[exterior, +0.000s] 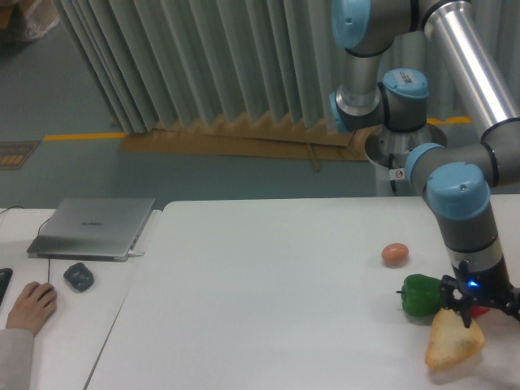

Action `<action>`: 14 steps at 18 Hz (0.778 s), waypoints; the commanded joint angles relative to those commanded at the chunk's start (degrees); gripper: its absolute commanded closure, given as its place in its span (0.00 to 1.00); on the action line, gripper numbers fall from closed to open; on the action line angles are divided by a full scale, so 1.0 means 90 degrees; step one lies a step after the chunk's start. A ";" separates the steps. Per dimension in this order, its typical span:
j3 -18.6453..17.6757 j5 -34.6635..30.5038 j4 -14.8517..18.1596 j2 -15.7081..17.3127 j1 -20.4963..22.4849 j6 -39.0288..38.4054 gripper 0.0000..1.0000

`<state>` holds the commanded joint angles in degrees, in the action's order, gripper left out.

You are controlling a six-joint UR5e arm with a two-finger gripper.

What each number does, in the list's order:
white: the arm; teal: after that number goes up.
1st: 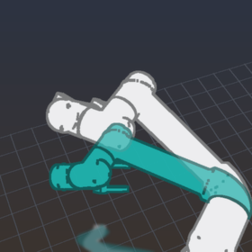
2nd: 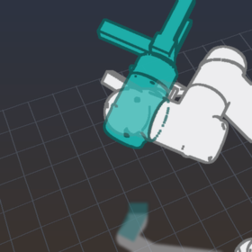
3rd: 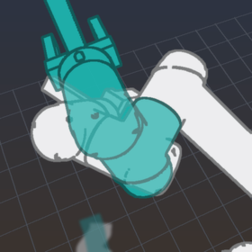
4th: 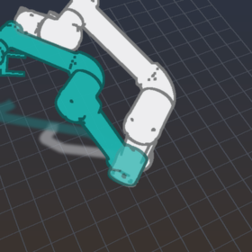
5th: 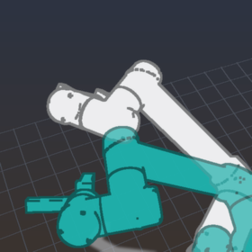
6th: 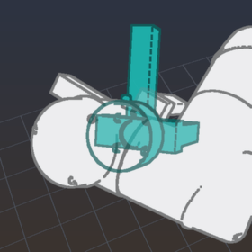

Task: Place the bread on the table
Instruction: 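Lift the open gripper up away from the bread slice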

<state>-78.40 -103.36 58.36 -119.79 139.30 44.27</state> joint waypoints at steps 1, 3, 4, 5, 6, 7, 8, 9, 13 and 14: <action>0.0029 0.0010 0.0000 -0.0058 0.0040 0.0138 0.00; 0.0039 0.0010 0.0010 -0.0039 0.0186 0.0334 0.00; 0.0048 0.0010 0.0010 -0.0039 0.0245 0.0431 0.00; 0.0049 0.0020 0.0010 -0.0039 0.0342 0.0481 0.00; 0.0058 0.0030 0.0010 -0.0058 0.0420 0.0481 0.00; 0.0058 0.0030 0.0010 -0.0078 0.0460 0.0471 0.00; 0.0058 0.0020 0.0010 -0.0107 0.0460 0.0442 0.00; 0.0107 -0.0019 0.0010 -0.0166 0.0499 0.0394 0.00; 0.0156 -0.0019 0.0020 -0.0176 0.0558 0.0403 0.00; 0.0156 -0.0019 0.0020 -0.0176 0.0577 0.0413 0.00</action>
<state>-76.99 -103.54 58.54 -121.38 144.49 47.99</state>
